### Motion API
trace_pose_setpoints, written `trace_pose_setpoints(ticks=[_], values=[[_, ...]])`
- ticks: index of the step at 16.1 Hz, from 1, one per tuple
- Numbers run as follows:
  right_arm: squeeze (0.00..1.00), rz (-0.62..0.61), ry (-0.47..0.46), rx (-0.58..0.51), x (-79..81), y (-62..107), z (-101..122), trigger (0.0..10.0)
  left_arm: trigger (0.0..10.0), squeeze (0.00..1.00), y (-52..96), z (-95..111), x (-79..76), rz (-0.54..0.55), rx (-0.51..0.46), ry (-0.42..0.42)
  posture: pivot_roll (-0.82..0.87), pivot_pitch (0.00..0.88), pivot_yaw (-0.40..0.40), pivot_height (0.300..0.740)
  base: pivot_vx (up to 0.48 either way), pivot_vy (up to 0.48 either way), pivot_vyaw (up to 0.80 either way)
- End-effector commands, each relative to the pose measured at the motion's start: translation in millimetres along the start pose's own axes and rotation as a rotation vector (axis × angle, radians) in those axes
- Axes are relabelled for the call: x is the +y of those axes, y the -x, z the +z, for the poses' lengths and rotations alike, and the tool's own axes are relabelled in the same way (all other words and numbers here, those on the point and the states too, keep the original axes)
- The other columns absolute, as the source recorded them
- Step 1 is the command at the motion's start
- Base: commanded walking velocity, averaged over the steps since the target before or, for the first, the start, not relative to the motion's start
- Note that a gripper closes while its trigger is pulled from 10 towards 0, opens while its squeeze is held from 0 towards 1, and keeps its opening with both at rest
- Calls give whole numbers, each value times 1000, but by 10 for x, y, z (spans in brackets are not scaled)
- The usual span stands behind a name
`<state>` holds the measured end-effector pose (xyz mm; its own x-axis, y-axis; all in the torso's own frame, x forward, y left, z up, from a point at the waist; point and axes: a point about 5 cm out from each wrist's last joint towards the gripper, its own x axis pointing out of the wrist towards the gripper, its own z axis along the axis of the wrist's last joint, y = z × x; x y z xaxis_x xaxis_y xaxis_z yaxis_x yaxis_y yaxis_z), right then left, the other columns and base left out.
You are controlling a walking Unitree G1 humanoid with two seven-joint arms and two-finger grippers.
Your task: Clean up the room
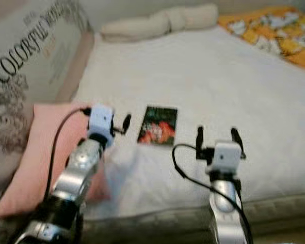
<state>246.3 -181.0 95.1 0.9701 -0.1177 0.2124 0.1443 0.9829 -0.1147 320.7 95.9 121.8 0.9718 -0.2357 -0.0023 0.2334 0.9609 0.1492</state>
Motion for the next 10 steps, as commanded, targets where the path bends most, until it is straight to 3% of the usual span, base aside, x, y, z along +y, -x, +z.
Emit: trace_pose_setpoints(ticks=[1, 4, 10], values=[[149, 28, -23, -5, 98, -37, 6, 10000, 10000, 0, 44, -17, 105, 21, -4, -12, -125, 0, 105, 740, 274, -394, 0], [149, 39, -27, -16, 131, -98, 25, 10000, 10000, 0, 48, 28, 72, 24, -31, 9, -117, 0, 101, 740, 275, -390, 0], [149, 56, -31, -26, 213, -131, 30, 10000, 10000, 0, 43, 21, 82, 9, -6, -19, -113, 0, 105, 740, 0, 0, 0]])
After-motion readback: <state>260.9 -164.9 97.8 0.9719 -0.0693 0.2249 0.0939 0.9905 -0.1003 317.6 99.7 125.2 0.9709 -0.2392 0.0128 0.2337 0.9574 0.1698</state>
